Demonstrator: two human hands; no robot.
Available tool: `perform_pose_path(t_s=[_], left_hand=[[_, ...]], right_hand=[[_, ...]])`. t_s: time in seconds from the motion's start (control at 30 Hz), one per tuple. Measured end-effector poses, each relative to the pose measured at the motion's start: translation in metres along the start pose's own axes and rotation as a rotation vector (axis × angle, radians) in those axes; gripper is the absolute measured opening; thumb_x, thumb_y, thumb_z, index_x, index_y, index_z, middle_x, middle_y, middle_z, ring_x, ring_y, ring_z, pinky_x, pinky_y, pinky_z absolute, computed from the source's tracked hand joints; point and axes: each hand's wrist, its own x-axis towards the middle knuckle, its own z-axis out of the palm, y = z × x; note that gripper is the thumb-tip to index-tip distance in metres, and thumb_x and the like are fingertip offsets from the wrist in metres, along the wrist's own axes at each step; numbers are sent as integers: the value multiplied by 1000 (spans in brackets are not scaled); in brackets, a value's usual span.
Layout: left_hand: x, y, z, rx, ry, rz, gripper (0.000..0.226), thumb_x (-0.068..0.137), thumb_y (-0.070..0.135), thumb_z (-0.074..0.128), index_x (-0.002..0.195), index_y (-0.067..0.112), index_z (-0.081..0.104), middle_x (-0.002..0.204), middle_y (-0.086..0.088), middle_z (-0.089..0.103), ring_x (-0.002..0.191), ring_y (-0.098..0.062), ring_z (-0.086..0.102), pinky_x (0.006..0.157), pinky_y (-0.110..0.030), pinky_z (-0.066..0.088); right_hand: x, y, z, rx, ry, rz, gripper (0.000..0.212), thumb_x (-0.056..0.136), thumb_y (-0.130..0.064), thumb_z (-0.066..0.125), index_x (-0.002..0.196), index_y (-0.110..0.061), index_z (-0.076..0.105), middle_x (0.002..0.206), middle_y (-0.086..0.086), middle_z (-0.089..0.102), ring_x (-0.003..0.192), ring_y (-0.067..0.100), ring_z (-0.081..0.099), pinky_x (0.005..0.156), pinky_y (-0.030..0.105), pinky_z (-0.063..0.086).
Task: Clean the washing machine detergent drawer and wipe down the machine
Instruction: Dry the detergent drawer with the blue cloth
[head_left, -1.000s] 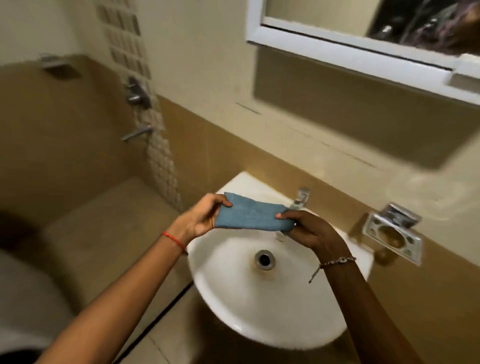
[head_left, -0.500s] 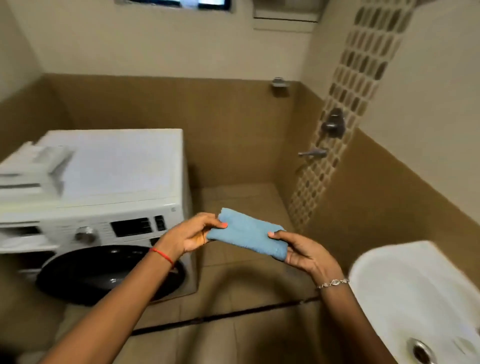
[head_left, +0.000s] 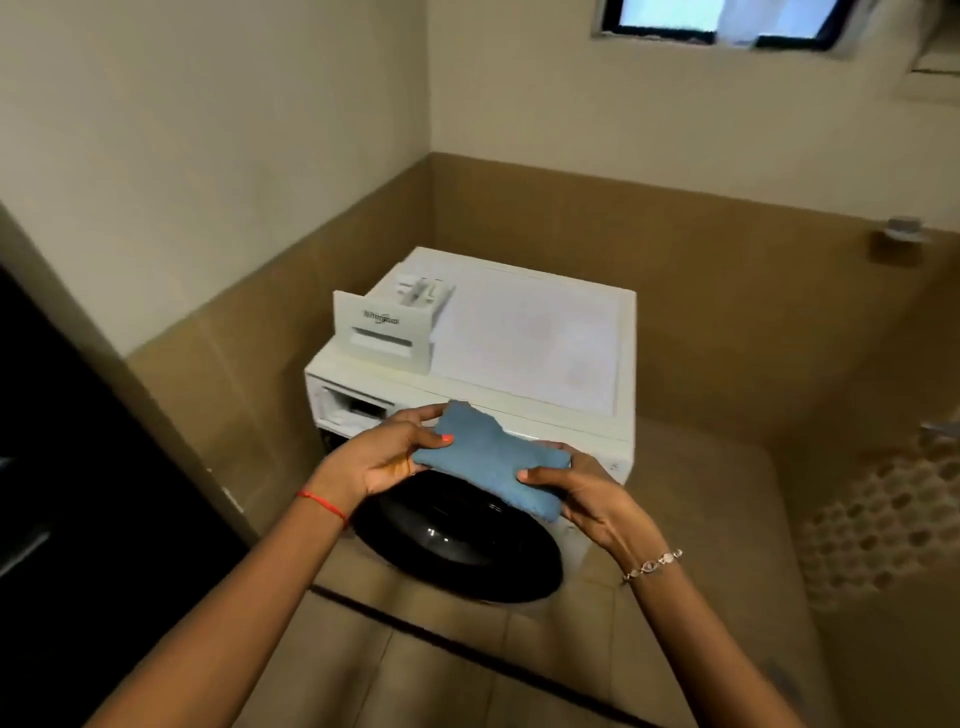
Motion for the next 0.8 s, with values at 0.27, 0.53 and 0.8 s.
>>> perform_pose_path(t_s=[0.27,0.53,0.8], left_hand=[[32,45,-79,-52,93,64,53,85,-19,41,130,8,46,93,-8,73,83,-18,71,75,-25,56],[88,90,-142,25,165,71,52,82,-24,42,124,6,52,93,-6,74,84,-16,71,73,-25,57],[131,140,-172,2,147,11,43,85,-17,45,123,1,51,107,-11,63,101,-25,60,70,-24,58]], right_hand=[[101,-28,48,-40,20,-47,56,67,12,74,116,-8,56,112,15,64,95,28,66,74,32,58],[205,-70,83,-263,-139,-41,39,69,-3,78,107,-2,65,106,15,69,92,22,66,76,28,56],[254,-71,128,-965,13,-690,104,55,-51,83,141,-33,28,147,3,26,134,20,28,110,39,33]])
